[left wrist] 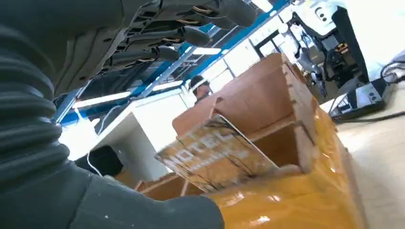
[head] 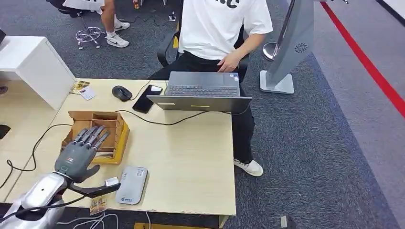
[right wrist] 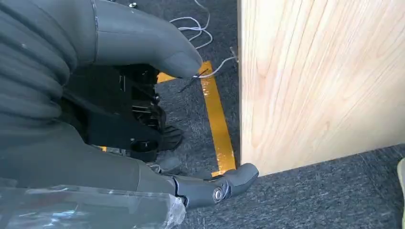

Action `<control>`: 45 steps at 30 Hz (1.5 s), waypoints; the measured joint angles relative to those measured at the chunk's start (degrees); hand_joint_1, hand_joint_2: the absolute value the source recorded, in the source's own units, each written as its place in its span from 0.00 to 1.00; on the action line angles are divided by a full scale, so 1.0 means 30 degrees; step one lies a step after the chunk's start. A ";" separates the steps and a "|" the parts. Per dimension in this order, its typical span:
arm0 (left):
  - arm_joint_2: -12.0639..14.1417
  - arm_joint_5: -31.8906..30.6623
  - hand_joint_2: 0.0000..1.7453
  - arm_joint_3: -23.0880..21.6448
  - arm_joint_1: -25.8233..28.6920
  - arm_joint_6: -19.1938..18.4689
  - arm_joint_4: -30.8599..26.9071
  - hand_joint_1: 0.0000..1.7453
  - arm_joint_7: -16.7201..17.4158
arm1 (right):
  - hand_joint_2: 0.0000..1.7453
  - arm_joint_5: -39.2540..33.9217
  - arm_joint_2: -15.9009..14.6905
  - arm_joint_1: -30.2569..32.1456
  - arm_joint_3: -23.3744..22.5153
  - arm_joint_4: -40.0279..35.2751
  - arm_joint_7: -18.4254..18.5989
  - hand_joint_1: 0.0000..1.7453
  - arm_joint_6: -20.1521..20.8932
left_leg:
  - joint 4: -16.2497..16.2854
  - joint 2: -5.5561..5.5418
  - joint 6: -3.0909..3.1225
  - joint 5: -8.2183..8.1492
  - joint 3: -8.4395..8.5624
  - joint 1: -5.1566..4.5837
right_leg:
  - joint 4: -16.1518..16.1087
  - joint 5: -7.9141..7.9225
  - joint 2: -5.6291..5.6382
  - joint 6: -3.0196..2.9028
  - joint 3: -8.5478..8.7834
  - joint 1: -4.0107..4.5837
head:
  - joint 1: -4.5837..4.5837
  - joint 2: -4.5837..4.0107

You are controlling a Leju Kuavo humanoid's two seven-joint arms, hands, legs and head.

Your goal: Pass the card to the sensor for recognition and then transmit it.

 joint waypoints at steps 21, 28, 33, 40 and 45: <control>-0.1187 -0.0175 1.00 0.0037 -0.0037 0.0022 0.1304 0.00 -0.0182 | 1.00 -0.0036 0.0000 0.0005 0.0022 0.0000 0.0000 0.00 0.0000 | 0.0000 0.0000 0.0000 0.0000 -0.0001 0.0001 | 0.0001 0.0000 0.0000 0.0000 -0.0001 0.0001 | 0.0000 0.0000; -0.1522 -0.0780 1.00 0.0634 -0.0041 0.0197 0.1296 0.00 0.0306 | 1.00 -0.0175 0.0000 0.0016 0.0022 0.0000 -0.0007 0.00 0.0015 | 0.0000 0.0000 0.0000 0.0000 0.0000 0.0002 | 0.0001 0.0000 0.0000 0.0000 -0.0003 0.0001 | 0.0000 0.0000; -0.1748 -0.0933 1.00 0.1201 -0.0041 0.0262 0.1296 0.00 0.0561 | 1.00 -0.0211 0.0000 0.0033 0.0022 0.0000 -0.0015 0.00 0.0007 | 0.0000 0.0000 0.0000 0.0000 0.0000 0.0001 | 0.0001 0.0000 0.0000 0.0000 -0.0003 0.0001 | -0.0007 0.0000; -0.1959 -0.0961 1.00 0.1697 -0.0039 0.0262 0.1296 0.00 0.0605 | 1.00 -0.0218 0.0000 0.0036 0.0022 -0.0022 -0.0015 0.00 0.0007 | 0.0000 0.0000 0.0000 0.0000 -0.0001 0.0001 | 0.0001 0.0000 0.0000 0.0000 -0.0002 0.0001 | 0.0000 0.0000; -0.2112 -0.1071 1.00 0.1851 0.0009 -0.0132 0.1245 1.00 0.0685 | 1.00 -0.0248 0.0000 0.0040 0.0022 -0.0022 -0.0022 0.00 0.0007 | 0.0000 0.0000 0.0000 0.0000 -0.0001 0.0001 | 0.0001 -0.0001 0.0000 0.0000 -0.0002 0.0001 | 0.0000 0.0000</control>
